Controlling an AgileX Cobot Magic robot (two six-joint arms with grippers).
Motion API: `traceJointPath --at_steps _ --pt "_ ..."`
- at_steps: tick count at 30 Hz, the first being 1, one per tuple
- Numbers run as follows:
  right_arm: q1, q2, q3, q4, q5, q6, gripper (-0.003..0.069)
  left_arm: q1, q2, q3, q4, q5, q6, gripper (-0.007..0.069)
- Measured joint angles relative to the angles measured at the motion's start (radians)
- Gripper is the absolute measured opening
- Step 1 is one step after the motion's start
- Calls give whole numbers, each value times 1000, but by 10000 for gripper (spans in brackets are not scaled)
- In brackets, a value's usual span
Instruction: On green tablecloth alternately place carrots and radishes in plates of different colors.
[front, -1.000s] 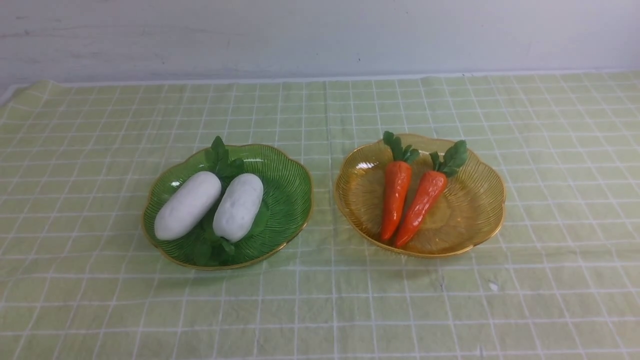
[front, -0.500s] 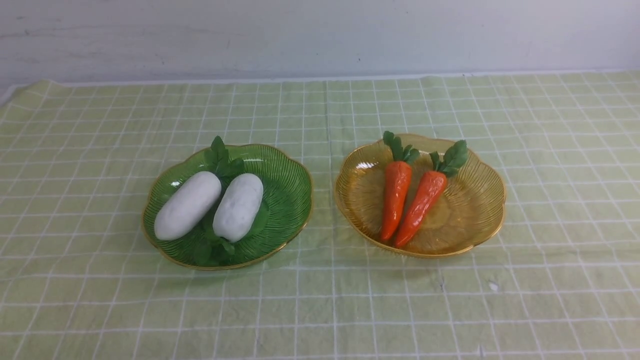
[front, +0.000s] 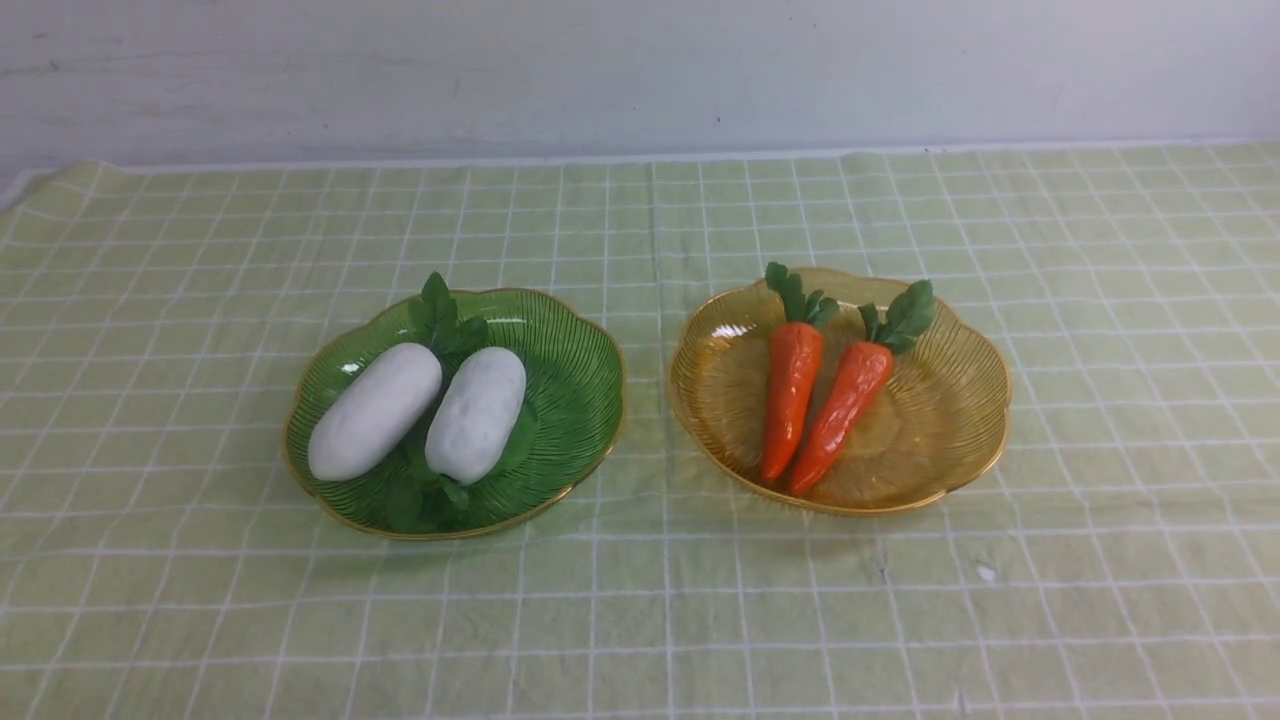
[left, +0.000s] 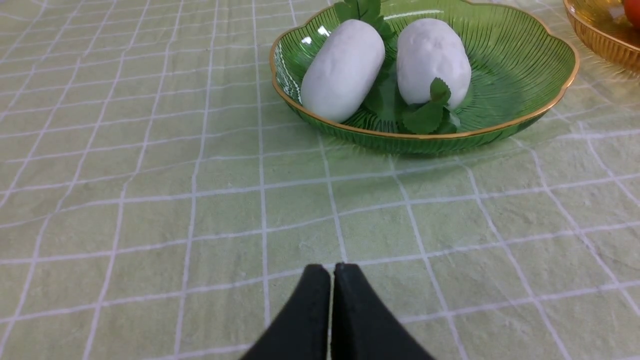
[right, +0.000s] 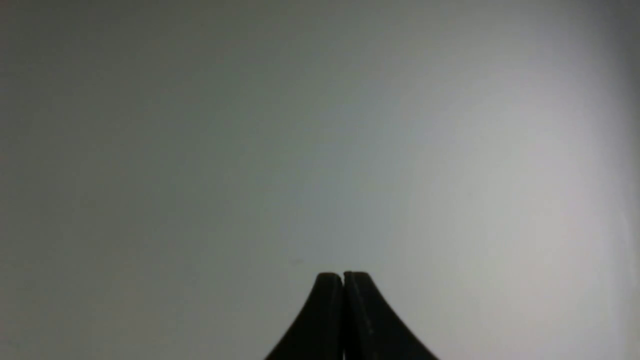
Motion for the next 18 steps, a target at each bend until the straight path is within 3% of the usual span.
traceJointPath --at_steps 6,11,18 --pt "-102 0 159 3 251 -10 -14 0 0 0 0 0 0 -8" --pt "-161 1 379 11 312 -10 -14 0 0 0 0 -1 0 -8" --pt "-178 3 402 21 357 -14 -14 0 0 0 0 -1 0 -8"
